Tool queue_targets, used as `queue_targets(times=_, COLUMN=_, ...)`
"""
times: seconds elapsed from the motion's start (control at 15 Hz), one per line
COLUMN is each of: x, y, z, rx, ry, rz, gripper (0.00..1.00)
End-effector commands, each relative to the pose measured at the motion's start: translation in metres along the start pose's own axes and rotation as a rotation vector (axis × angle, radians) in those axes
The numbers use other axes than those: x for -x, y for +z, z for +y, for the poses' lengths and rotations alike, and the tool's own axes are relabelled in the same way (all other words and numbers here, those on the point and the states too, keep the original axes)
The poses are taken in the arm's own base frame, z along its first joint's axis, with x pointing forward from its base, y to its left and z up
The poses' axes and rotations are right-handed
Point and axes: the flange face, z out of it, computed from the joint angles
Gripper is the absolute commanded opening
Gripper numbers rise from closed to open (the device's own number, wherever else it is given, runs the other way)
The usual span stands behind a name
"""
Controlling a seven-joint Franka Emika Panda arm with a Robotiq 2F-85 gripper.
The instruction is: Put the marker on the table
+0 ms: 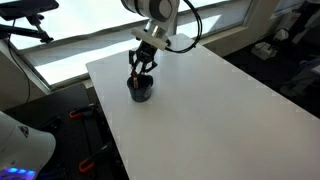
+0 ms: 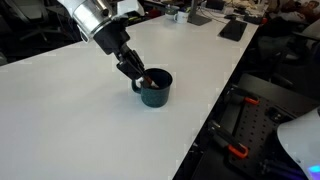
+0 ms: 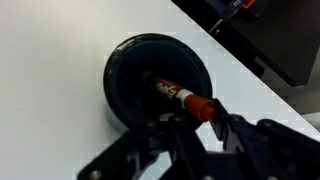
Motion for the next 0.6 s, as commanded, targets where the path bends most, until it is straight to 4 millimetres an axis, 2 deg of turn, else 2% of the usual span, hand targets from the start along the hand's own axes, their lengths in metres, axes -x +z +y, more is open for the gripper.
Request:
queue_targets(times=0.0, x=-0.004, y=0.005, z=0.003, rx=0.012, ry=0.011, rz=0.006, gripper=0.08)
queue_targets(times=0.27, x=-0.001, y=0.004, z=0.001, rx=0.028, ry=0.013, rz=0.023, gripper=0.08)
queue_targets(times=0.53, x=0.007, y=-0.007, z=-0.009, rx=0.068, ry=0.02, rz=0.06, gripper=0.08)
